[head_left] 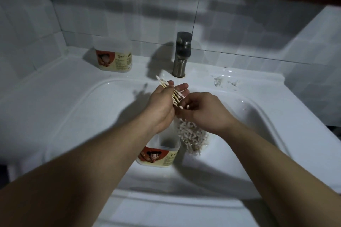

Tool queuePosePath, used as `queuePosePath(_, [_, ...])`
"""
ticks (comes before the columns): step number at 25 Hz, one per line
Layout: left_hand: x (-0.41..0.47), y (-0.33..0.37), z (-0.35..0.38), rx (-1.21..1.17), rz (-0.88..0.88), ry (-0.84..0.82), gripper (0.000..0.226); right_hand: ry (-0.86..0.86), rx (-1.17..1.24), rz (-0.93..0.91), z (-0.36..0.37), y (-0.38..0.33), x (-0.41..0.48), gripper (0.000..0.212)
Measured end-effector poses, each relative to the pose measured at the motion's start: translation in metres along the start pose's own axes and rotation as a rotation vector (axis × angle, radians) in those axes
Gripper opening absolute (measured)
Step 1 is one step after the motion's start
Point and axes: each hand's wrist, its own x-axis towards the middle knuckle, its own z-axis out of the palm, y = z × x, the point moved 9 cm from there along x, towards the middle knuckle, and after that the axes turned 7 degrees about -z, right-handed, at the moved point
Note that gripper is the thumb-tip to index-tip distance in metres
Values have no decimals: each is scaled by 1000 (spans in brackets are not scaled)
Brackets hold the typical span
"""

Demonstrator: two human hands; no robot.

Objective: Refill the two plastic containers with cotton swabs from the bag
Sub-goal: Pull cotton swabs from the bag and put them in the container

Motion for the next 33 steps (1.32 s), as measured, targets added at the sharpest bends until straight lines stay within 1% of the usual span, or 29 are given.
queuePosePath(2, [3, 7, -3, -19, 36, 9, 17, 28, 2, 32, -5, 4, 1, 9])
queuePosePath(4, [5, 19, -10, -58, 97, 34, 19, 18, 21, 52, -6, 5, 0, 8])
queuePosePath(7, [8, 37, -24, -132, 195, 124, 21, 2, 57, 57, -6, 5, -1, 8])
queuePosePath(9, [9, 43, -32, -71, 220, 193, 20, 9, 98, 51, -7, 4, -2, 8])
queuePosePath(11, [10, 42, -34, 85, 211, 238, 15, 19, 133, 48, -8, 4, -2, 8])
queuePosePath(12, [10, 41, -34, 123, 209, 248, 13, 19, 149, 50, -7, 4, -2, 8])
queuePosePath(13, [10, 40, -35, 113, 210, 249, 12, 18, 168, 54, -7, 4, -2, 8])
queuePosePath(15, [9, 40, -35, 3, 193, 227, 10, 17, 203, 65, -6, 5, -2, 8])
queuePosePath(18, [9, 38, -33, -110, 130, 173, 12, 20, 204, 64, -6, 6, -2, 9])
queuePosePath(23, [10, 28, -22, -76, 122, 87, 11, -2, 145, 26, 0, 4, 0, 10])
queuePosePath(25, [11, 26, -18, -102, 121, 56, 14, -7, 140, 31, -1, 5, 0, 9])
queuePosePath(27, [11, 31, -21, -144, 143, 67, 14, 7, 148, 45, -4, 8, 0, 9])
queuePosePath(30, [11, 43, -38, -177, 185, 185, 12, 55, 212, 84, -8, 14, 1, 12])
queuePosePath(31, [10, 46, -43, -143, 192, 222, 11, 80, 241, 100, -10, 16, 1, 13])
queuePosePath(32, [9, 48, -45, -58, 197, 245, 9, 102, 269, 115, -12, 18, 1, 13])
queuePosePath(33, [8, 50, -45, 79, 199, 252, 8, 114, 299, 131, -13, 19, 0, 14])
